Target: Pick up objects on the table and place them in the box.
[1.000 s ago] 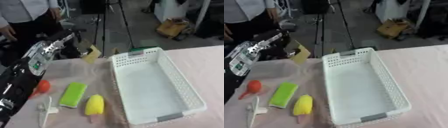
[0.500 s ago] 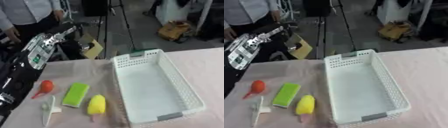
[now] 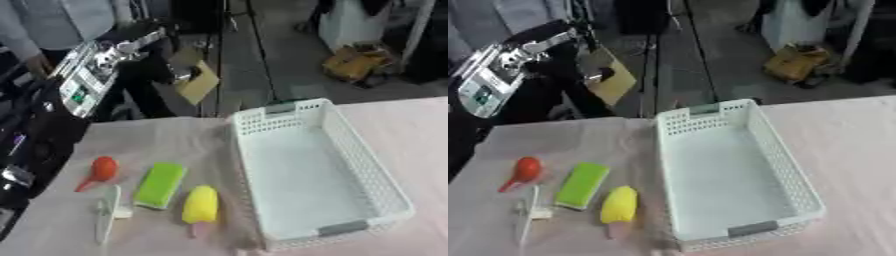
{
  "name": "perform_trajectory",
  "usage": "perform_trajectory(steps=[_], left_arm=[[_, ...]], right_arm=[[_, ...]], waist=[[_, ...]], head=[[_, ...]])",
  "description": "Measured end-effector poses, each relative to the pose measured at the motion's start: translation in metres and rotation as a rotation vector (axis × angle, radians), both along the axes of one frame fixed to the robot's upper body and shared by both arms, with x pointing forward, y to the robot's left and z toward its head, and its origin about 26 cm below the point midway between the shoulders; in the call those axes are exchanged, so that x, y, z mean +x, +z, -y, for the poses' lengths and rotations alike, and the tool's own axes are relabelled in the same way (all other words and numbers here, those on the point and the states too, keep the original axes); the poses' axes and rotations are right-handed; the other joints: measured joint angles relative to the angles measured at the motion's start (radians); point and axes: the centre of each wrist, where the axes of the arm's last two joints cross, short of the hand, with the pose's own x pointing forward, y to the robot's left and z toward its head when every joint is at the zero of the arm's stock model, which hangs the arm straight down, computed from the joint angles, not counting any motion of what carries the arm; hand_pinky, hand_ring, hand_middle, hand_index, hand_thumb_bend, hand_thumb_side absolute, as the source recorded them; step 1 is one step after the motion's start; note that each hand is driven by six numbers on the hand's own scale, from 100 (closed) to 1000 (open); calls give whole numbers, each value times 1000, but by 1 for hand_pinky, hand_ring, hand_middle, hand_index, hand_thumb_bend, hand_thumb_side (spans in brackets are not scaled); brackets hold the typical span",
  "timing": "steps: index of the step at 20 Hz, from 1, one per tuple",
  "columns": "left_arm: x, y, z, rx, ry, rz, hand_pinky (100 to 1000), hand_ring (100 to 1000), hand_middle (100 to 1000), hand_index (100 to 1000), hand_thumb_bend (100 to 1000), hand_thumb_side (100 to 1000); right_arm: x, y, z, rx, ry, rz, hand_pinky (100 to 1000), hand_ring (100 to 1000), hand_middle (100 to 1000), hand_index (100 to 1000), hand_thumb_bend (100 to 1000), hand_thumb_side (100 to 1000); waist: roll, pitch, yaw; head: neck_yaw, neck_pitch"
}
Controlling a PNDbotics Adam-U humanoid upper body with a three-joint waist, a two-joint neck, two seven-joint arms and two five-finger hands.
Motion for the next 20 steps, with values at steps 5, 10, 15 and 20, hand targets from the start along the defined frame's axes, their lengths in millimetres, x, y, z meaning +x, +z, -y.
perform_trajectory(steps=[5, 10, 15, 20], left_arm=[[-1, 7, 12, -3, -33, -3, 393, 266, 273, 457, 100, 455], [-3, 15, 24, -12, -70, -3, 391, 263, 270, 454, 100, 456], [-4, 18, 34, -24, -103, -4, 387, 259, 266, 449, 100, 458], [-5, 17, 50, -38, -147, -14, 389, 258, 265, 448, 100, 472]], right_arm=[[1, 2, -2, 0, 18, -6, 827, 830, 681, 609, 100, 1000], [3, 5, -4, -6, 44, -9, 827, 830, 680, 608, 100, 1000], [4, 6, -7, -8, 61, -12, 825, 829, 678, 606, 100, 1000], [6, 8, -9, -12, 74, -13, 825, 829, 678, 605, 100, 1000]], waist=[[3, -14, -1], [9, -22, -6], [14, -22, -7], [19, -21, -14]], head=[[4, 0], [8, 0], [9, 0], [15, 0]])
